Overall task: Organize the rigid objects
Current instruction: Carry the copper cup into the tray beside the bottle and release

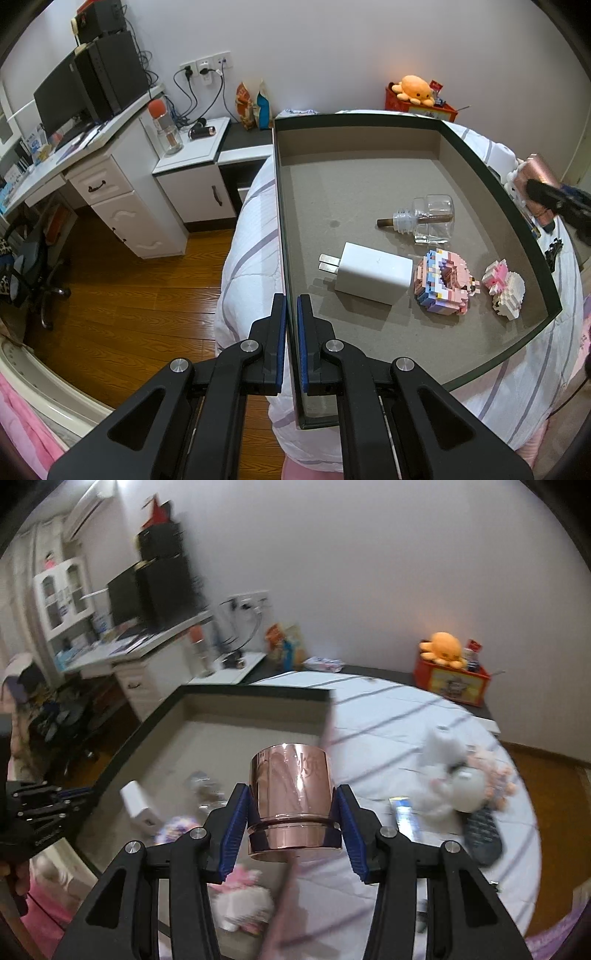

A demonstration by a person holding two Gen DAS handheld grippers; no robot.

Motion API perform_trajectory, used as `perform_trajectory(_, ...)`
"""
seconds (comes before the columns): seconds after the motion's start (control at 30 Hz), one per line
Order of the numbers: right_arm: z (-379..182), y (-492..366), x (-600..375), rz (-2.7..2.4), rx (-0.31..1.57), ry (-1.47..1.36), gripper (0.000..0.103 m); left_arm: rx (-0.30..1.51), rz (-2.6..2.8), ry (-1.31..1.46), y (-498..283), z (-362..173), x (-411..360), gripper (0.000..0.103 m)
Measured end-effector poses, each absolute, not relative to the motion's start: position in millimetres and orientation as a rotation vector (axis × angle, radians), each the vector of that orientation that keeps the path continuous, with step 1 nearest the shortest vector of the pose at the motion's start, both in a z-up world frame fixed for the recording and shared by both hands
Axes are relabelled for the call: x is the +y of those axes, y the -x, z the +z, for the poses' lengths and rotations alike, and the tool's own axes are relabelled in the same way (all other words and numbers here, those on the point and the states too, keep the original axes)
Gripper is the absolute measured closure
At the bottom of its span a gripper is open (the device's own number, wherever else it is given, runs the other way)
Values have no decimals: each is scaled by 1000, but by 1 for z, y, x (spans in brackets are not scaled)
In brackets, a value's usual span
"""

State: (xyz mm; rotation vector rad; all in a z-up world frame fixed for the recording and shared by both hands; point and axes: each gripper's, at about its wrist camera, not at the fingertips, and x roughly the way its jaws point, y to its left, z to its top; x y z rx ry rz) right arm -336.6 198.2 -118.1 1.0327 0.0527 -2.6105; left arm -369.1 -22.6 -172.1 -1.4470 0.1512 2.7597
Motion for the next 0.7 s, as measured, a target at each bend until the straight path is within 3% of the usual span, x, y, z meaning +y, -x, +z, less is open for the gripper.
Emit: perform_trajectory(0.7,-158,361,143,-2548,294,-1232,54,155,2757,1441,370,-173,-21,98)
